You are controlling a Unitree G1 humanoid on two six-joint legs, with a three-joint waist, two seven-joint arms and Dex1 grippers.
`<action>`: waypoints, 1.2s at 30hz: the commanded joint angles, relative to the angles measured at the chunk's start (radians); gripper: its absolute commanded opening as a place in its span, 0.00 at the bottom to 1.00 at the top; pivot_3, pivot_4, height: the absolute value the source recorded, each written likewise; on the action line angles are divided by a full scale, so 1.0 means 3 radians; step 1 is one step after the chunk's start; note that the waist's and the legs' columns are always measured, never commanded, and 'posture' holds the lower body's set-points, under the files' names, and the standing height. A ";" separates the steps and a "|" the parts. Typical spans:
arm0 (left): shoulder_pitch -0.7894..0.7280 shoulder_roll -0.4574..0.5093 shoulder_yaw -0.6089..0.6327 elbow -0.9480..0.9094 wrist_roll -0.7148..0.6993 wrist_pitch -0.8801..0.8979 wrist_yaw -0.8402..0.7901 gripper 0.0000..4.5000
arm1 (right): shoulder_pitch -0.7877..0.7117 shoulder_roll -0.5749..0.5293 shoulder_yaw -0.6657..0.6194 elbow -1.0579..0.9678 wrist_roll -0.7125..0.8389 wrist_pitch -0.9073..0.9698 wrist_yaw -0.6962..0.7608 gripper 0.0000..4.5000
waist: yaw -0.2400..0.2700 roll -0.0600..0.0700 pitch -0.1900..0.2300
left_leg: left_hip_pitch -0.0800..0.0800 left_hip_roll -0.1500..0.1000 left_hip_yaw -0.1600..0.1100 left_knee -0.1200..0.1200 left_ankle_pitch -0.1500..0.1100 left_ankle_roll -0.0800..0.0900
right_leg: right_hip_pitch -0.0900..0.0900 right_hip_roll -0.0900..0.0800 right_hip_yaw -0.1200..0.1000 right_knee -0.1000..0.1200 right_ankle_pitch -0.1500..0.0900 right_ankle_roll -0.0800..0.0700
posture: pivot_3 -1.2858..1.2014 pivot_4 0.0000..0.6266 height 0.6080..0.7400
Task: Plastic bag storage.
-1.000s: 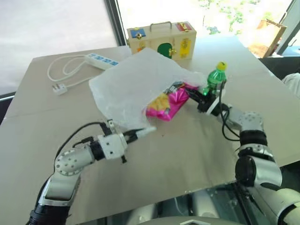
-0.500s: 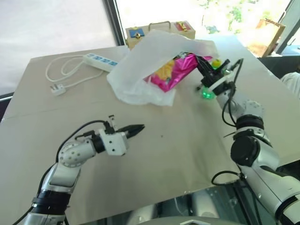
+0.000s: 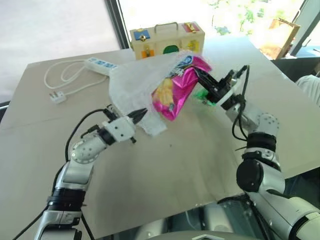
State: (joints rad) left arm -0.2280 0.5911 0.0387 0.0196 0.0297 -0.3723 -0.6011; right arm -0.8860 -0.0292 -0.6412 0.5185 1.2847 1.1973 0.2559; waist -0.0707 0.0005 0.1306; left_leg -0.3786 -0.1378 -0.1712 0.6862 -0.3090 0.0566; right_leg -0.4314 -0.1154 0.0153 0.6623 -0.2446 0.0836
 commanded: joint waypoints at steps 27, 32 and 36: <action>-0.1448 -0.0338 -0.0807 0.0399 0.1439 0.1777 0.0833 0.99 | 0.0471 0.0291 0.0325 -0.0465 0.0061 -0.0410 -0.0034 0.00 | -0.0017 0.0000 -0.0002 | 0.0000 -0.0001 0.0004 0.0001 0.0000 0.0000 | -0.0004 0.0005 0.0003 0.0002 0.0000 0.0000 | 0.52 0.24 1.00; -0.1451 -0.0237 -0.0828 0.0442 0.1552 0.1761 0.0836 0.99 | 0.0502 0.0313 0.0328 -0.0483 0.0063 -0.0438 -0.0042 0.00 | -0.0011 0.0000 -0.0002 | -0.0001 0.0000 0.0003 0.0002 0.0000 0.0000 | -0.0006 0.0006 0.0001 0.0003 0.0000 0.0000 | 0.52 0.24 1.00; -0.1442 -0.0148 -0.0819 0.0381 0.1698 0.1714 0.0971 0.99 | 0.0489 0.0311 0.0339 -0.0461 0.0063 -0.0461 -0.0030 0.00 | -0.0002 0.0000 -0.0002 | -0.0001 -0.0001 0.0002 0.0002 0.0000 0.0000 | -0.0006 0.0005 0.0001 0.0003 0.0000 0.0000 | 0.52 0.24 1.00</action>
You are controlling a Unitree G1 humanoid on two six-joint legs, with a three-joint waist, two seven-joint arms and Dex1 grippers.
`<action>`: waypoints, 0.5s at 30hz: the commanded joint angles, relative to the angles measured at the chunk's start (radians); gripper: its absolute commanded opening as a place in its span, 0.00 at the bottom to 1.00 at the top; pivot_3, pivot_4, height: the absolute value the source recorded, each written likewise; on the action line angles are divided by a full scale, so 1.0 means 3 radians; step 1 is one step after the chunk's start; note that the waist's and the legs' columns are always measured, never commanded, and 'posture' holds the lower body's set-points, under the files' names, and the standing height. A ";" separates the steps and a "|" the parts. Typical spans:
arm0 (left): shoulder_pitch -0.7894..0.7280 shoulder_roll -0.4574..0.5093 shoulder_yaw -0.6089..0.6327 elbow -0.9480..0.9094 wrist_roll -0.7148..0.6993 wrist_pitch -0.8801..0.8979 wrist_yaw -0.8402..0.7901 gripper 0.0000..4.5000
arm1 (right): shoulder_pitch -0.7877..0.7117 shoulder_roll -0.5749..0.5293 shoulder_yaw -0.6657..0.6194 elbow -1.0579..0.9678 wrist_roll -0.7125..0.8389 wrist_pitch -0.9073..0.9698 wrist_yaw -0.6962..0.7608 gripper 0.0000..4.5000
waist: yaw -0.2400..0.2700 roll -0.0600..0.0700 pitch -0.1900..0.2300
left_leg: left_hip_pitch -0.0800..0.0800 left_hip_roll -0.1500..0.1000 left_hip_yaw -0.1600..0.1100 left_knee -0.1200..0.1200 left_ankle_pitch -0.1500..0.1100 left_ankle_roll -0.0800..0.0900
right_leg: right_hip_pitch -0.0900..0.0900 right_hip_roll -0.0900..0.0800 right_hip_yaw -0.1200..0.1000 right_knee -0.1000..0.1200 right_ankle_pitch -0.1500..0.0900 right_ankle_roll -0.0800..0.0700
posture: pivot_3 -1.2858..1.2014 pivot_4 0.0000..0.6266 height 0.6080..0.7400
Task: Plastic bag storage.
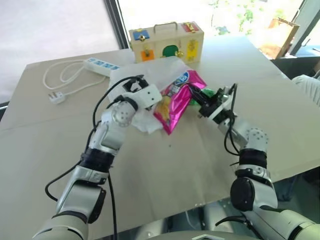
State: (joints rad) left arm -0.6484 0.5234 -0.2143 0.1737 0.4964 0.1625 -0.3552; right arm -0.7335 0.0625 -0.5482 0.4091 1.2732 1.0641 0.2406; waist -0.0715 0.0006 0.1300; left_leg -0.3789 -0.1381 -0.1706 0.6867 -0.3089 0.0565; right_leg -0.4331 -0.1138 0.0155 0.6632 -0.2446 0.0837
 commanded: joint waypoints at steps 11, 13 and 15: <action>0.0195 -0.0146 0.0056 -0.0272 0.0031 -0.0192 0.0330 0.52 | -0.0019 0.0037 0.0038 -0.0085 0.0121 -0.0058 0.0020 0.00 | 0.0004 0.0000 0.0000 | 0.0000 0.0000 -0.0001 0.0000 0.0000 0.0000 | 0.0000 -0.0001 0.0001 0.0000 0.0000 0.0000 | 0.52 0.24 1.00; 0.0200 -0.0139 0.0054 -0.0286 0.0066 -0.0209 0.0348 0.30 | -0.0015 0.0041 0.0042 -0.0089 0.0124 -0.0059 0.0014 0.00 | 0.0004 0.0000 0.0000 | 0.0000 0.0000 -0.0001 0.0000 0.0000 0.0000 | 0.0000 -0.0001 0.0001 0.0000 0.0000 0.0000 | 0.52 0.24 1.00; 0.0199 -0.0128 0.0056 -0.0273 0.0076 -0.0224 0.0358 0.11 | -0.0016 0.0044 0.0043 -0.0085 0.0126 -0.0063 0.0011 0.00 | 0.0005 0.0000 0.0000 | 0.0000 0.0000 -0.0001 0.0000 0.0000 0.0000 | 0.0000 -0.0001 0.0002 0.0000 0.0000 0.0000 | 0.52 0.24 1.00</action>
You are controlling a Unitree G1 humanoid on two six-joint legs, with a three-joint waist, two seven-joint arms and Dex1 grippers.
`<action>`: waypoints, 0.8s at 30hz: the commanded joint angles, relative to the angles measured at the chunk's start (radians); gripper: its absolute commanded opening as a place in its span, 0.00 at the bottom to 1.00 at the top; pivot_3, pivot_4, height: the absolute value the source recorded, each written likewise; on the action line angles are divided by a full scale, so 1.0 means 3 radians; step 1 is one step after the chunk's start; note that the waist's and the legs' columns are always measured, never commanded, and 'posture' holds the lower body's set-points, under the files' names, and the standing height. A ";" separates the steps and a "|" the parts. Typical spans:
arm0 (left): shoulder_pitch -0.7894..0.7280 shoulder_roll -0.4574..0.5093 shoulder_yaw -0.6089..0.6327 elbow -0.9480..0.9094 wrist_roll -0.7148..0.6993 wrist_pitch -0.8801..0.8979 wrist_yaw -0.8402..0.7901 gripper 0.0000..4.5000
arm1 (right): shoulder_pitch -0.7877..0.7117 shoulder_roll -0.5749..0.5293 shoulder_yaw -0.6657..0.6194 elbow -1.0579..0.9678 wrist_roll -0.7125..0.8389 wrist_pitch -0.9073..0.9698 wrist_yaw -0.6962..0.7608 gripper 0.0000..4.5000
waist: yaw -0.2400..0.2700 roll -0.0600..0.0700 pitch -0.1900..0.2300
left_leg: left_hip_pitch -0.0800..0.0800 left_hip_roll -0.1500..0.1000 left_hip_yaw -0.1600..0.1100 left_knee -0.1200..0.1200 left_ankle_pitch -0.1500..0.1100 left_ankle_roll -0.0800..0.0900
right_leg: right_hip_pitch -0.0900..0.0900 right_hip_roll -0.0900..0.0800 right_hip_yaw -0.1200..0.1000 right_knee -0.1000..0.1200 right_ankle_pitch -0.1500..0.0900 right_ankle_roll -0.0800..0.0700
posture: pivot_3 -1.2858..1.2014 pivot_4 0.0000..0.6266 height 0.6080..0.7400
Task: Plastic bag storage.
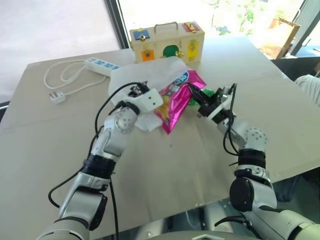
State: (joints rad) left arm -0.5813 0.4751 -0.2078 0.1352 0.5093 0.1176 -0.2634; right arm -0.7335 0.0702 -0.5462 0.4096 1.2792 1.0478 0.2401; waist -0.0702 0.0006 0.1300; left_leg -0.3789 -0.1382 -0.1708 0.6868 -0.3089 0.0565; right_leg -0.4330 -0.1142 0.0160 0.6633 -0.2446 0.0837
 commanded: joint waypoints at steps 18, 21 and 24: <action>0.0355 0.0222 0.0702 -0.0573 -0.0931 -0.0600 -0.0254 0.02 | 0.0036 -0.0010 0.0355 -0.0533 0.0316 0.0368 0.0365 0.00 | -0.0011 0.0001 0.0000 | 0.0000 0.0000 -0.0001 -0.0001 0.0000 0.0000 | -0.0001 -0.0001 0.0000 -0.0001 0.0000 0.0000 | 0.52 0.24 1.00; 0.0455 0.0247 0.0872 -0.0575 -0.1123 -0.0603 -0.0275 0.02 | -0.0038 0.0034 0.0374 -0.0444 0.0326 0.0284 0.0330 0.00 | -0.0006 0.0001 -0.0001 | 0.0000 0.0000 -0.0002 -0.0001 0.0000 0.0000 | 0.0000 -0.0001 0.0000 -0.0001 0.0000 0.0000 | 0.52 0.24 1.00; 0.0511 0.0244 0.0939 -0.0544 -0.1254 -0.0622 -0.0326 0.02 | -0.0128 0.0067 0.0373 -0.0316 0.0303 0.0182 0.0347 0.00 | 0.0003 0.0000 -0.0001 | 0.0000 0.0000 -0.0001 0.0005 0.0000 0.0000 | 0.0001 -0.0001 -0.0001 -0.0001 0.0000 0.0000 | 0.52 0.24 1.00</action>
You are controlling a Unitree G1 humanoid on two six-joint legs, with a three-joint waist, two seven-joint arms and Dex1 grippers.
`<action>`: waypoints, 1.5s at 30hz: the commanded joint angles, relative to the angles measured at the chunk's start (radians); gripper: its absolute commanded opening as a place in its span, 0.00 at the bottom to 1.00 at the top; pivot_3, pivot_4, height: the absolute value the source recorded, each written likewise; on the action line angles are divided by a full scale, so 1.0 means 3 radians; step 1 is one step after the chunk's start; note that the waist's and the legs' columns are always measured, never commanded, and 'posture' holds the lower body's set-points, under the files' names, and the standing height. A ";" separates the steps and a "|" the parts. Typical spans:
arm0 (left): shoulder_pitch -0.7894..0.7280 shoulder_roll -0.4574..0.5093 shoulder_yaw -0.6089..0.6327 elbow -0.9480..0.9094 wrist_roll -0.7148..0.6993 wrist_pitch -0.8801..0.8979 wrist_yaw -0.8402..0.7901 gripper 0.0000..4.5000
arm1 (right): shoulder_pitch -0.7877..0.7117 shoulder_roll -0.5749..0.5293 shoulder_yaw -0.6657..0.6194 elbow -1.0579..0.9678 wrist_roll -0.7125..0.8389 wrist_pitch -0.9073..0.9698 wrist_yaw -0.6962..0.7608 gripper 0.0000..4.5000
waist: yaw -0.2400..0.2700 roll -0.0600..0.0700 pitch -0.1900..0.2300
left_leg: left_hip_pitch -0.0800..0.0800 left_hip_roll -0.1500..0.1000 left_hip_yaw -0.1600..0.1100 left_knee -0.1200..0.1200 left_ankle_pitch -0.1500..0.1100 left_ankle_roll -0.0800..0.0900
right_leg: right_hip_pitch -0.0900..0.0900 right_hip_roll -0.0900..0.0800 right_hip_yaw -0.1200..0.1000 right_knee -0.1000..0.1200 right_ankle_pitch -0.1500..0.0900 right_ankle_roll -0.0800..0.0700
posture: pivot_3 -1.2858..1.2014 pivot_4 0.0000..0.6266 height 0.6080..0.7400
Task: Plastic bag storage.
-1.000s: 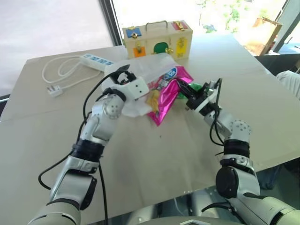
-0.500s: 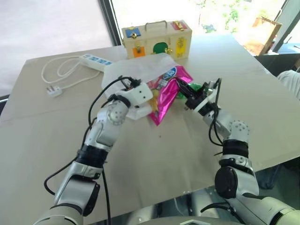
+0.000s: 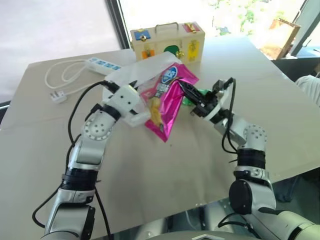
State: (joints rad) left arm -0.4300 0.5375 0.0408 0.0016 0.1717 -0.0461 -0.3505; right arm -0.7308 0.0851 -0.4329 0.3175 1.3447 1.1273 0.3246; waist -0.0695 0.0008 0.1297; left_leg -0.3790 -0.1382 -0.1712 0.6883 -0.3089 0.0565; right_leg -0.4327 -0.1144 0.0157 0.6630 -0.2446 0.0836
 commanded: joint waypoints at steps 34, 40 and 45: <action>0.0066 -0.0076 0.0491 -0.0193 -0.1663 0.0181 -0.0828 0.02 | -0.0019 0.0271 0.0883 0.0608 -0.0578 -0.0953 0.0310 0.00 | -0.0089 0.0000 -0.0002 | 0.0003 0.0000 -0.0003 -0.0004 0.0000 0.0000 | 0.0001 0.0006 -0.0001 0.0000 0.0000 0.0000 | 0.52 0.24 1.00; 0.0068 -0.0082 0.0507 -0.0177 -0.1674 0.0232 -0.0787 0.00 | 0.0224 -0.0022 0.1301 0.0246 -0.1213 -0.0799 0.0318 0.06 | -0.0082 0.0000 -0.0002 | 0.0002 0.0000 -0.0003 -0.0002 0.0000 0.0000 | 0.0002 0.0013 -0.0001 -0.0001 0.0000 0.0000 | 0.52 0.24 1.00; 0.0091 -0.0102 0.0472 -0.0198 -0.1667 0.0261 -0.0805 0.00 | 0.0246 -0.0101 0.1140 0.0143 -0.1289 -0.0704 0.0223 0.51 | -0.0078 -0.0002 -0.0003 | 0.0002 0.0000 -0.0003 0.0000 0.0000 0.0000 | 0.0002 0.0014 -0.0001 -0.0002 0.0000 0.0000 | 0.52 0.24 1.00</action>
State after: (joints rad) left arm -0.3927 0.5054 0.1693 -0.0240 -0.3179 0.0369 -0.5929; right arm -0.6498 0.0464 -0.0524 0.4063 0.9375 0.8930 0.3955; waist -0.0930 0.0001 0.1288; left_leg -0.3781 -0.1383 -0.1720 0.6883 -0.3089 0.0565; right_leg -0.4320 -0.1102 0.0154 0.6623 -0.2446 0.0836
